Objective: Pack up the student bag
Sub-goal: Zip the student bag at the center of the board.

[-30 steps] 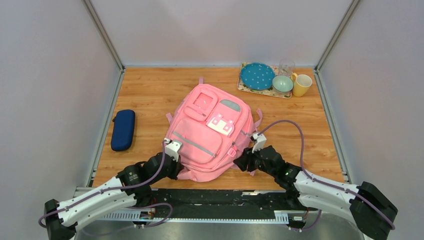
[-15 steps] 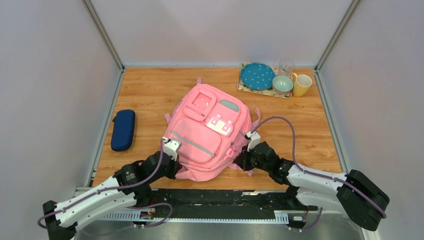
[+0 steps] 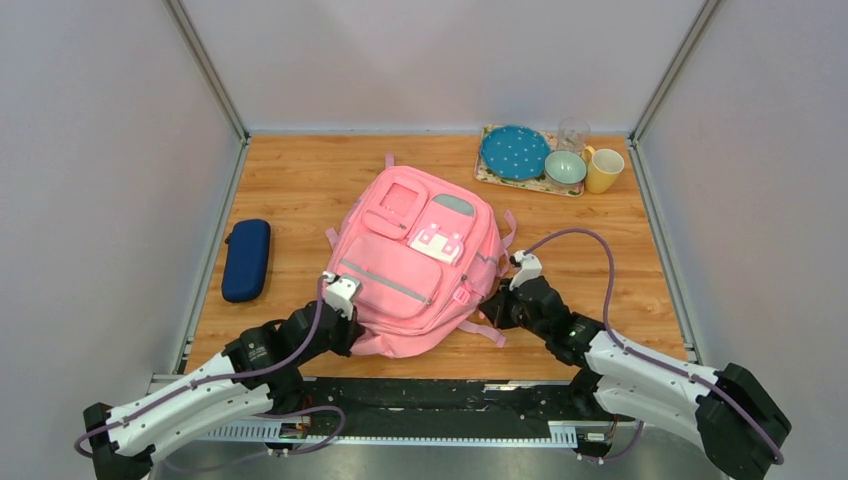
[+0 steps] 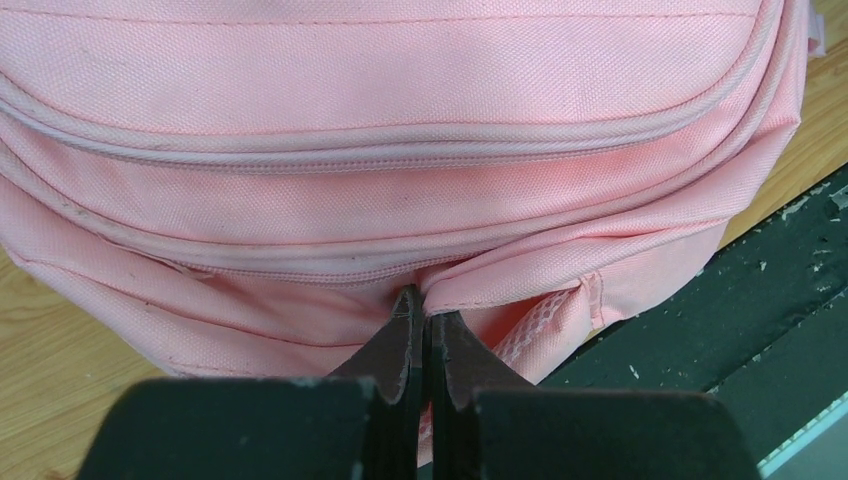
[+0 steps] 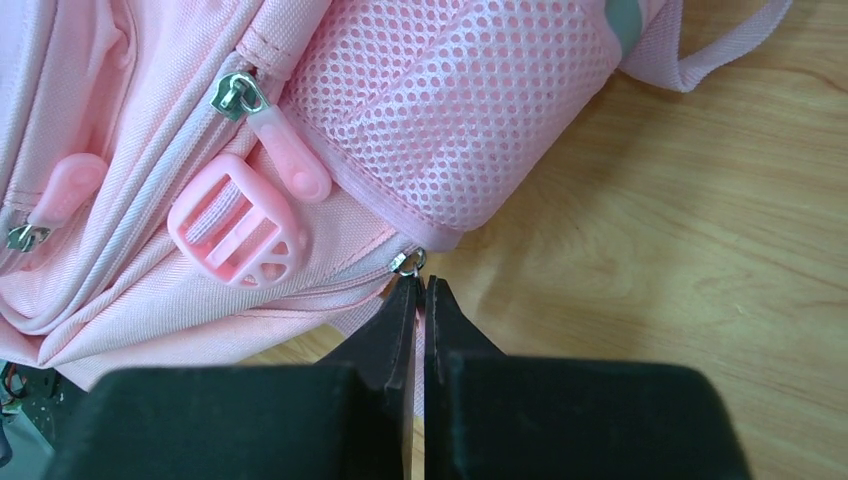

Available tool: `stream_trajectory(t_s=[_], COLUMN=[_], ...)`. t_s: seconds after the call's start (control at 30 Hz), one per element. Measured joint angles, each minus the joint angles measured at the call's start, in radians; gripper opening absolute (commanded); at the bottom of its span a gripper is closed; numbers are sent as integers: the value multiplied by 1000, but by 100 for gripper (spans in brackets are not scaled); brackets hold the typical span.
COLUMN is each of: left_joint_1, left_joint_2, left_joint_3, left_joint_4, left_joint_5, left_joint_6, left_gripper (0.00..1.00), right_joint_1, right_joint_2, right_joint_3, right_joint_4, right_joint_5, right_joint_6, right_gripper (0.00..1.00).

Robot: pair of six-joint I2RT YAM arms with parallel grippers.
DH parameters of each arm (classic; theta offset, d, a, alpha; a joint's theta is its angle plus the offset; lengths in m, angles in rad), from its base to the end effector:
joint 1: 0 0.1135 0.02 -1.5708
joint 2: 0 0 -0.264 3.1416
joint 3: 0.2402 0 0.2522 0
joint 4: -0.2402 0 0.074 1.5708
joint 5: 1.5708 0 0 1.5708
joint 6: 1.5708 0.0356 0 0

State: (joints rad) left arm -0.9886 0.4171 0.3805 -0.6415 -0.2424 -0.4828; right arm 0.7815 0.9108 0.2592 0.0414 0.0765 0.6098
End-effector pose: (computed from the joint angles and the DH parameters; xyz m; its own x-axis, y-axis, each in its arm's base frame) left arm 0.0677 -0.0873 0.2033 -0.6342 0.1438 -0.7597 0.4670 0.8543 -0.2282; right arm 0.1290 0.1242 0.1585 -0.7102 0.0998 -0.6969 -0.3063 0.8475 0.4335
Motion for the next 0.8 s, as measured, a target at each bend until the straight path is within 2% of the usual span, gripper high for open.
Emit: stream_trajectory(t_s=[0.27,0.4,0.57,0.67,0.77,0.8], left_joint_1=[2,3,3,3,3,3], left_joint_2=[103,208,402,441,405,377], left_joint_3=[-52,-87,10,43,33,16], left_joint_4=[120,238,289,312,325,333], left_joint_5=[68,115,143,150,158,163], left_joint_6=[13,31,87,105,100,95], left_gripper=[0,0,0,0,0,0], right_joint_1=[-9,-14,-17,-17,-17,-17], right_joint_2=[-218,-436,-626,-637,-604,-589], right_joint_3=[-25,-109,-122,-111,-99,-95], right_joint_4=[-113,-174,-272,-327,-369,-381], right_joint_5=[79,128,151,173,206,216], right_joint_6=[87,174,198,208,232,246], right_gripper=[0,0,0,17,50,55])
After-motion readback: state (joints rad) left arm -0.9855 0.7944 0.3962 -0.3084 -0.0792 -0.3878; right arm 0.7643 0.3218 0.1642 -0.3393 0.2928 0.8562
